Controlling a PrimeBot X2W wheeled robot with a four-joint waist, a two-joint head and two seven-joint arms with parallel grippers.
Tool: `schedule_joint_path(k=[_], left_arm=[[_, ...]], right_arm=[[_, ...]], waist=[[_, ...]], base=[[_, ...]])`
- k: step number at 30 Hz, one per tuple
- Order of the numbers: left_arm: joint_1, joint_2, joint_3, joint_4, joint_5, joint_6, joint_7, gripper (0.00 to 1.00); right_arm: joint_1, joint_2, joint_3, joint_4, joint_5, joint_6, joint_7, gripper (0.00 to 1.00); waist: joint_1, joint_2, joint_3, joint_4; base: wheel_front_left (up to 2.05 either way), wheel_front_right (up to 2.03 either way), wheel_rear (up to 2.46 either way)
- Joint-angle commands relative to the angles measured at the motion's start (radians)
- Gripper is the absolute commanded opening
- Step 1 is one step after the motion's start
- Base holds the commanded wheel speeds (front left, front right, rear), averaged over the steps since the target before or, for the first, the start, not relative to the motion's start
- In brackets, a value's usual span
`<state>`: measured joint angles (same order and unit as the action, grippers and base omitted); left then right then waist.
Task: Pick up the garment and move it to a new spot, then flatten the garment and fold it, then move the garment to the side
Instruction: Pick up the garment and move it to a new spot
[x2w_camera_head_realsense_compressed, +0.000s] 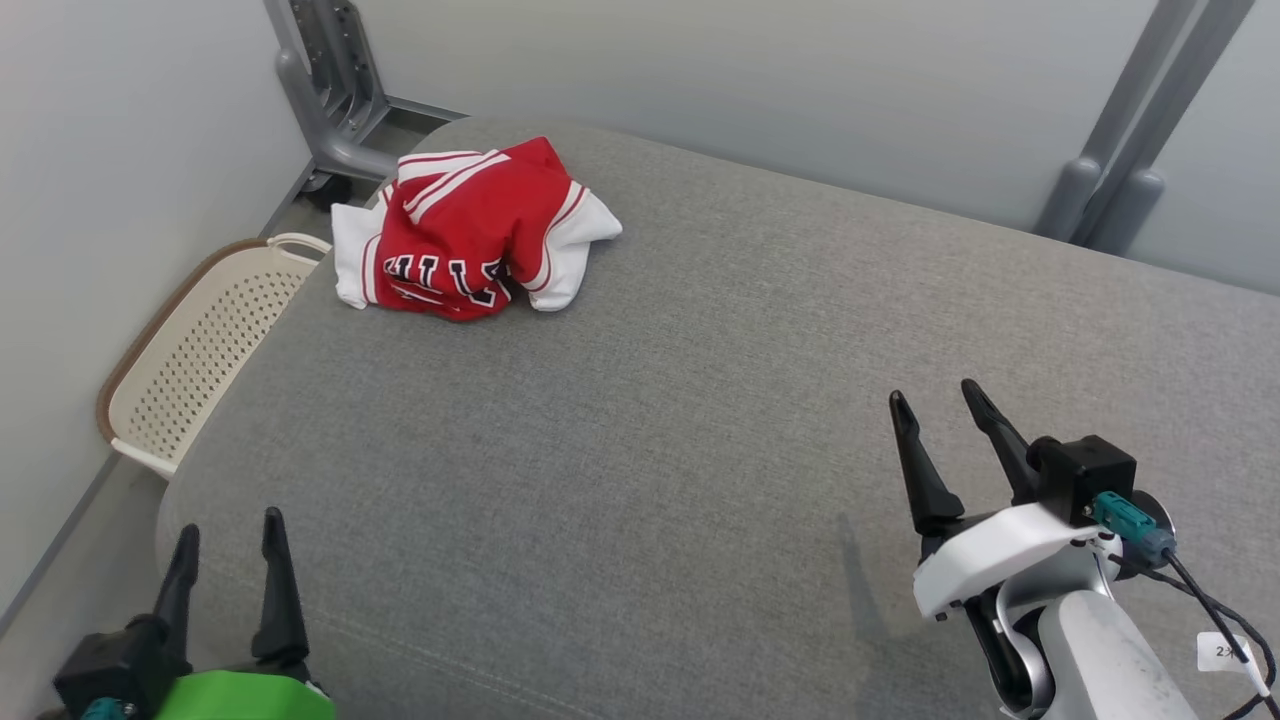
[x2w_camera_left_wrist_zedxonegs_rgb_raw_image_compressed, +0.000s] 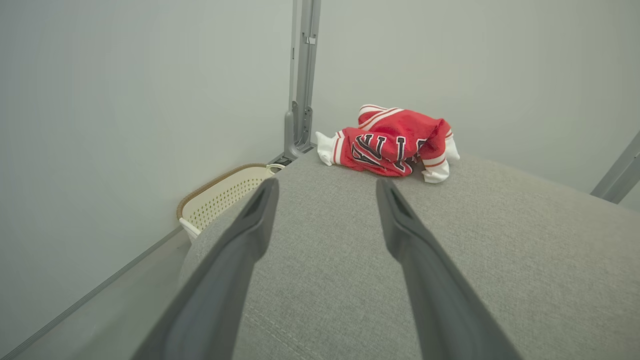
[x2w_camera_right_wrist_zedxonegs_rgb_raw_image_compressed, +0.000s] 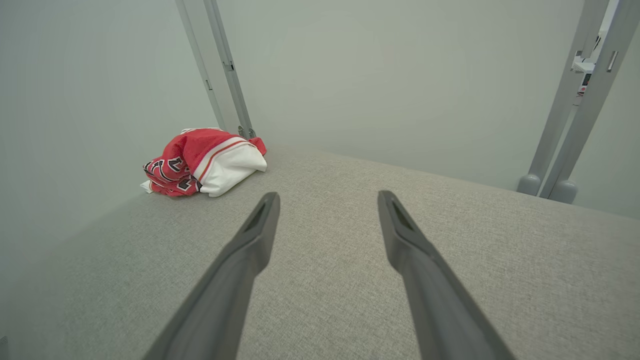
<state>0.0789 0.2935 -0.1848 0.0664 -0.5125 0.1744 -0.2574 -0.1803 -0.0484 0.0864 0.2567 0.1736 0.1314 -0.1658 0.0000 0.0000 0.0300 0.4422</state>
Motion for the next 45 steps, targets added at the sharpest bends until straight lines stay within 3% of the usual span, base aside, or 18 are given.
schedule_joint_path(k=[1, 11, 18, 25, 32, 45], left_arm=[[-0.014, 0.031, 0.019, -0.018, -0.009, -0.007, 0.011, 1.00], [-0.221, 0.250, 0.104, -0.135, -0.011, -0.044, 0.193, 1.00], [-0.462, 0.335, 0.122, -0.081, -0.066, -0.106, 0.326, 1.00], [-0.666, 0.351, 0.109, 0.090, -0.116, -0.143, 0.421, 1.00], [-0.814, 0.346, 0.086, 0.281, -0.121, -0.173, 0.445, 1.00], [-0.925, 0.337, 0.025, 0.540, -0.135, -0.251, 0.489, 1.00]], right_arm=[[-0.012, -0.004, -0.010, -0.006, -0.009, -0.001, -0.006, 1.00], [-0.041, -0.004, -0.047, -0.042, -0.033, -0.001, -0.006, 1.00], [-0.083, -0.004, -0.036, -0.076, -0.047, -0.001, 0.006, 1.00], [-0.134, -0.003, -0.028, -0.116, -0.079, -0.001, 0.020, 1.00], [-0.179, -0.003, -0.035, -0.176, -0.110, -0.001, 0.039, 1.00], [-0.191, -0.003, -0.040, -0.253, -0.156, -0.001, 0.065, 1.00]], waist=[[0.0000, 0.0000, 0.008, -0.033], [0.0000, 0.0000, 0.059, -0.120], [0.0000, 0.0000, 0.148, -0.193], [0.0000, 0.0000, 0.268, -0.284], [0.0000, 0.0000, 0.401, -0.358], [0.0000, 0.0000, 0.524, -0.398]], base=[[0.00, 0.00, 0.00], [0.00, 0.00, 0.00], [0.00, 0.00, 0.00], [0.00, 0.00, 0.00], [0.00, 0.00, 0.00], [0.00, 0.00, 0.00]])
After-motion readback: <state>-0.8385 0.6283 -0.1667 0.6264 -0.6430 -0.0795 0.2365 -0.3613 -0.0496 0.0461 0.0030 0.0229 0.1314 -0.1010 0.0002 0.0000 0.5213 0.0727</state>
